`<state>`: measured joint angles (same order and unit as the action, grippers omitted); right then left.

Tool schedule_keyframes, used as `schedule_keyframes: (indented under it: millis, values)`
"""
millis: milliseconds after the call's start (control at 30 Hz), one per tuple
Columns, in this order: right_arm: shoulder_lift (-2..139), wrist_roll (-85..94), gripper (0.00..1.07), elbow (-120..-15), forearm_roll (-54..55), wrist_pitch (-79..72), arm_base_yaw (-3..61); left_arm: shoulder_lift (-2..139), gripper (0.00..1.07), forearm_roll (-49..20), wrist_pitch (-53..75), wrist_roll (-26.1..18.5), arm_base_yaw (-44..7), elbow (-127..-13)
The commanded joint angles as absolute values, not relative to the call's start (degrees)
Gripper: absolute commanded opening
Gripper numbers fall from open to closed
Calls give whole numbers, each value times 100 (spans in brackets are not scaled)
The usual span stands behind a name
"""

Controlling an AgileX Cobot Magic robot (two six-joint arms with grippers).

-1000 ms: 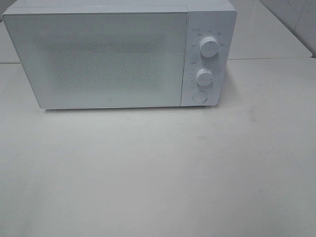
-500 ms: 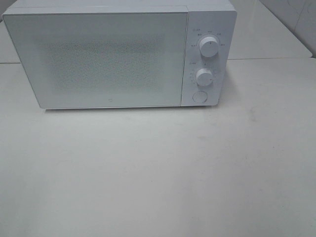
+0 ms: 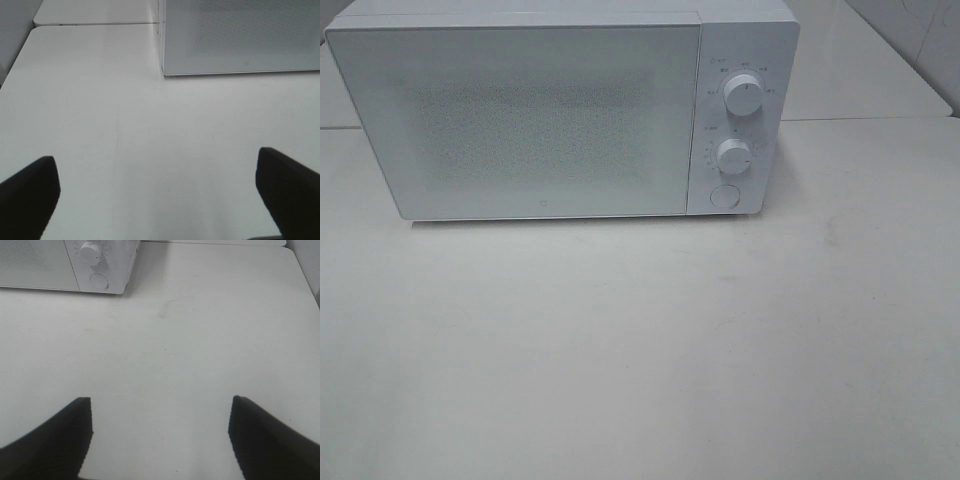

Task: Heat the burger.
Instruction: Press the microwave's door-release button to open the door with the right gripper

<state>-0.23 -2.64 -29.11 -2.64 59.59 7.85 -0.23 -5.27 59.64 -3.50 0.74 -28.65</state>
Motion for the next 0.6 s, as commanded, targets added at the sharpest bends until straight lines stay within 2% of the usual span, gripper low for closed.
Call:
schedule_keyframes:
  millis: [33, 300, 600]
  values:
    - [-172, -178, 76, -2899, -264, 5942, 745, -149, 100, -527, 5953, -350, 92, -2848]
    - [-149, -178, 76, -2951, -264, 5884, 745, -149, 100, -527, 5953, -350, 92, -2848]
    - [837, -195, 76, -3100, -212, 4750, 751, -149, 100, -527, 5953, -350, 92, -2848]
